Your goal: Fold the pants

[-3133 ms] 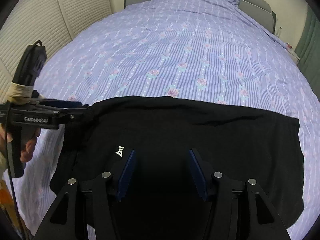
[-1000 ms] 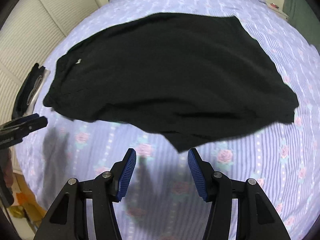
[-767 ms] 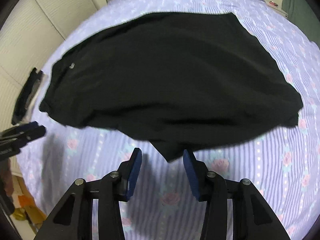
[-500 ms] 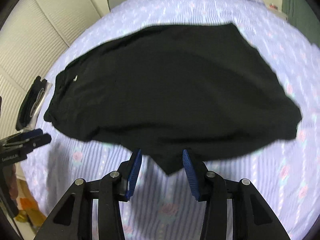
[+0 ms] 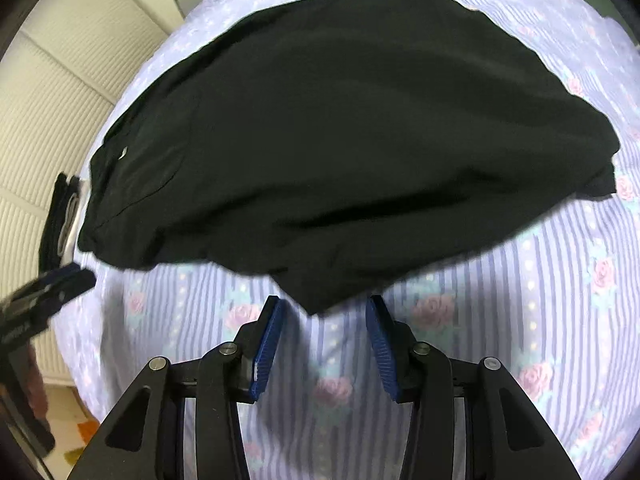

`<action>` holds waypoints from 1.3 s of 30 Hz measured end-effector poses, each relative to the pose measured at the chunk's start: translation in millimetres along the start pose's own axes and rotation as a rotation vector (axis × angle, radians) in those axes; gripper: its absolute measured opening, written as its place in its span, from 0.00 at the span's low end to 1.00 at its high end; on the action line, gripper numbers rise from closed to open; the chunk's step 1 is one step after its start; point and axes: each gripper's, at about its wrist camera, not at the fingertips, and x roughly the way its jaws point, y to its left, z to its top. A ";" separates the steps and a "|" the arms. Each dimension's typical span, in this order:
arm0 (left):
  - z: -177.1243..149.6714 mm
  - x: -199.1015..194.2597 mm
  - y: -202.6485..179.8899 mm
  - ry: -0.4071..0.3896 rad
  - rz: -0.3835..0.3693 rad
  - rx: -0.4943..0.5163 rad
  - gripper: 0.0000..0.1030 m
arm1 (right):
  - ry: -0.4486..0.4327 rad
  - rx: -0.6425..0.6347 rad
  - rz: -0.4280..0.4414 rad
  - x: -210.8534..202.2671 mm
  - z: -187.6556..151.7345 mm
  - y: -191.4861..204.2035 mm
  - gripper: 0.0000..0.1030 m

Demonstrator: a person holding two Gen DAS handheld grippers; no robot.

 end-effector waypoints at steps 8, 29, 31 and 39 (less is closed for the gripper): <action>0.0 -5.1 8.1 -0.007 0.004 -0.020 0.69 | -0.119 -0.138 -0.038 -31.9 21.0 26.7 0.44; -8.4 3.1 69.8 0.033 0.084 -0.305 0.70 | 0.044 -0.330 -0.095 2.8 14.5 37.2 0.03; -10.0 1.6 64.4 0.026 0.102 -0.280 0.70 | 0.038 -0.300 -0.115 -5.1 8.4 36.6 0.03; -9.8 -2.1 92.0 -0.036 0.110 -0.341 0.72 | 0.046 -0.254 -0.208 -2.9 5.0 43.6 0.03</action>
